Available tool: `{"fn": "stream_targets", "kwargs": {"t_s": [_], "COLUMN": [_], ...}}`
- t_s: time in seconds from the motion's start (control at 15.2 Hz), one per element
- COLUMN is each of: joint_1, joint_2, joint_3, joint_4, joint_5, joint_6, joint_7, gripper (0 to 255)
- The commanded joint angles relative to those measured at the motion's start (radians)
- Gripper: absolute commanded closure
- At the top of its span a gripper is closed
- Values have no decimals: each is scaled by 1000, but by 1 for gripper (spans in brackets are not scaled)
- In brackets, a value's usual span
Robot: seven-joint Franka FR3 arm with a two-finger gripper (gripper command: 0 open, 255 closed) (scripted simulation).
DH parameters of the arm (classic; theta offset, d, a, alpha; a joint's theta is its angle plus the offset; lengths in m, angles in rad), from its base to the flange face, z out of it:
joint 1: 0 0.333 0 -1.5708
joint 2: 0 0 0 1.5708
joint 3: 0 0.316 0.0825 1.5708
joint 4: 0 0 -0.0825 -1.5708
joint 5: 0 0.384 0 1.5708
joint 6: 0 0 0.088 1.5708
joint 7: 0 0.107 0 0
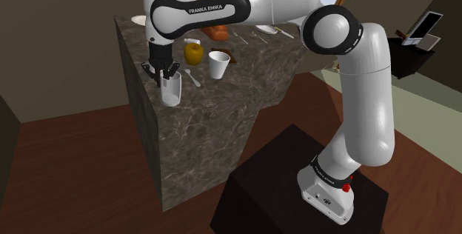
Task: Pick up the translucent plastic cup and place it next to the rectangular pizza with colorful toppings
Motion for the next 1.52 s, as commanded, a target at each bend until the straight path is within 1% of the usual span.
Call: {"fn": "stream_targets", "kwargs": {"t_s": [0.0,0.2,0.73,1.25,1.32,1.45], "joint_1": [0,0,3,12,12,-28], "joint_2": [0,0,-23,-30,-30,-76], "joint_3": [0,0,5,8,8,5], "joint_4": [0,0,72,170,172,117], "joint_5": [0,0,8,11,11,24], "joint_6": [0,0,-94,-197,-199,-191], "joint_7": [0,0,-2,-3,-3,-39], "gripper": [255,255,255,255,255,255]}}
